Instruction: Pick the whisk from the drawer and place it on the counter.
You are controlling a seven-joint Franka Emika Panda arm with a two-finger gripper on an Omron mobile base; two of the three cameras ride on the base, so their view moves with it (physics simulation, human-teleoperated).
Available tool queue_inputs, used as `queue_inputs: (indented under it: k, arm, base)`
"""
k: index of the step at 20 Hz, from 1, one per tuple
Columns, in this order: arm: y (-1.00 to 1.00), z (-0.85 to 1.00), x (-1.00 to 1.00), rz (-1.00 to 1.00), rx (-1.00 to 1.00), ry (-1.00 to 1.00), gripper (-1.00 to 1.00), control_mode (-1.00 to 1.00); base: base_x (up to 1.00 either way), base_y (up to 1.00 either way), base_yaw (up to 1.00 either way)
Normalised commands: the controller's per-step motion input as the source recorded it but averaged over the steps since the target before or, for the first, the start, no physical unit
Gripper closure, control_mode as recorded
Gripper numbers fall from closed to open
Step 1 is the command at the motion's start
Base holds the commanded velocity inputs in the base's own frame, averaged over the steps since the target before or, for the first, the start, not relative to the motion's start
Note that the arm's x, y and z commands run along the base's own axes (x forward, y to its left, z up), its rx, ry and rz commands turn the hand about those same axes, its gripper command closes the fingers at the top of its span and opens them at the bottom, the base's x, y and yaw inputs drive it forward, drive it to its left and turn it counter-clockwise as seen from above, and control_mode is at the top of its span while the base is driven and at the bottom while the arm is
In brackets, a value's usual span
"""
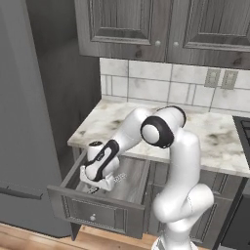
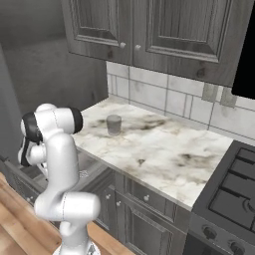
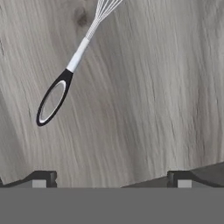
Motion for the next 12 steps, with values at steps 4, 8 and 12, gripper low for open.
queue_inputs:
  k: [4,8,12]
  arm:
    - [0.0,-0.19,0.03,-0.07,-0.02,-0.13,-1.0,-1.0]
    - [0.0,-0.09,0.01,-0.03,0.0,-0.1,-1.0,-1.0]
    - [0.0,-0.08,0.06,0.0,0.0,-0.05,-1.0,-1.0]
  base:
    - [0.0,0.0,0.0]
    - [0.0,0.0,0.0]
    - [0.0,0.0,0.0]
